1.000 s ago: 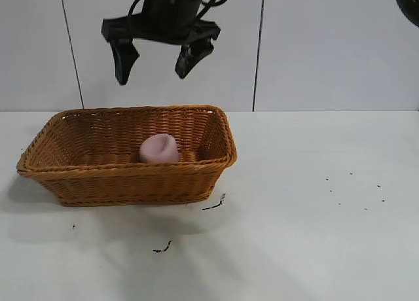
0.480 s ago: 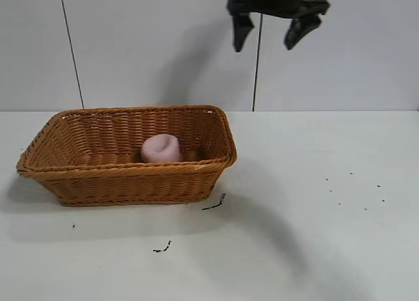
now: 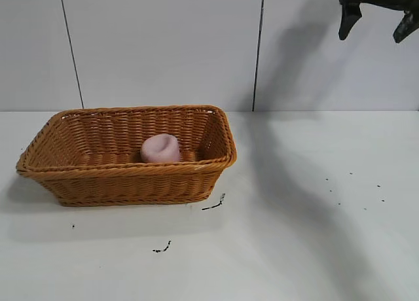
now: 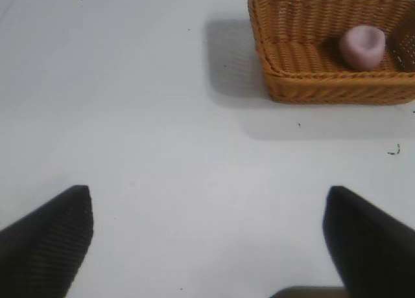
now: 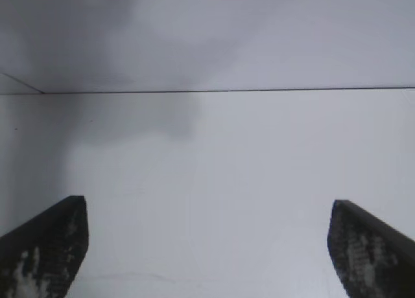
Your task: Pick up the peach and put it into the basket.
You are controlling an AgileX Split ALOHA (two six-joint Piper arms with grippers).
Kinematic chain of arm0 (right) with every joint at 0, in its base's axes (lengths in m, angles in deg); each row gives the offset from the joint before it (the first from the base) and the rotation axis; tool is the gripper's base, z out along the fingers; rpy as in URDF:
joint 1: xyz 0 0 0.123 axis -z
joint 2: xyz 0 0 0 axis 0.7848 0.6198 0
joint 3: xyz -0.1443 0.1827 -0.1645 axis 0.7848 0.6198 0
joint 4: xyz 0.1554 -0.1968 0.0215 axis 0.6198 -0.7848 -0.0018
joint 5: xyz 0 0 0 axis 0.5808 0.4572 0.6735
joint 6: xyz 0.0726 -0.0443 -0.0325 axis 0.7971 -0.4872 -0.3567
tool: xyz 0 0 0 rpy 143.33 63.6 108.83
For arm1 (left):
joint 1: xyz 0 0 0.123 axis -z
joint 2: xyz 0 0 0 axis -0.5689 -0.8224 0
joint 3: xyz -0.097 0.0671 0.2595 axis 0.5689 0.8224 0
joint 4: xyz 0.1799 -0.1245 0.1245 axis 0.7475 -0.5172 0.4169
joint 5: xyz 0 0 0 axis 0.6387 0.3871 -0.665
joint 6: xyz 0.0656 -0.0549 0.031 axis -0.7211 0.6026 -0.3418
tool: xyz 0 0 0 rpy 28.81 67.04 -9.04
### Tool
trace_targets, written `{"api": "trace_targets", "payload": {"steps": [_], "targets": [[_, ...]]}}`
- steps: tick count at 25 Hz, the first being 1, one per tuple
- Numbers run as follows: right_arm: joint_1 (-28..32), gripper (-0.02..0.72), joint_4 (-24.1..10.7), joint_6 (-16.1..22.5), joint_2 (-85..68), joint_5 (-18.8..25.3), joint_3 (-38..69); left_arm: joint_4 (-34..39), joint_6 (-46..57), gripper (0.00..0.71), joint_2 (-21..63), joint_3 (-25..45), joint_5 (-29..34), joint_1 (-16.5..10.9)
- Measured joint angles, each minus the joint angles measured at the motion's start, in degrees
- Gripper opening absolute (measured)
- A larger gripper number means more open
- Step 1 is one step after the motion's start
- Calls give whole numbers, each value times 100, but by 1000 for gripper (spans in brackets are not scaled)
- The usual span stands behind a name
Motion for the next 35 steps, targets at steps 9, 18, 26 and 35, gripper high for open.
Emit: {"api": "trace_targets", "payload": {"steps": [9,18,26,35], "targets": [[-79,696,103,-139,-1318,-10,1479,0,0,693,0,0,0,0],[-85,696,110,-259,-4608,-17,5349,0,0,693,0,0,0,0],[-85,696,110,-259,-7807,-7,8475,0,0,693,0,0,0,0],[-85,696,124,-259,-11289,-478,10709,0,0,693,0,0,0,0]]}}
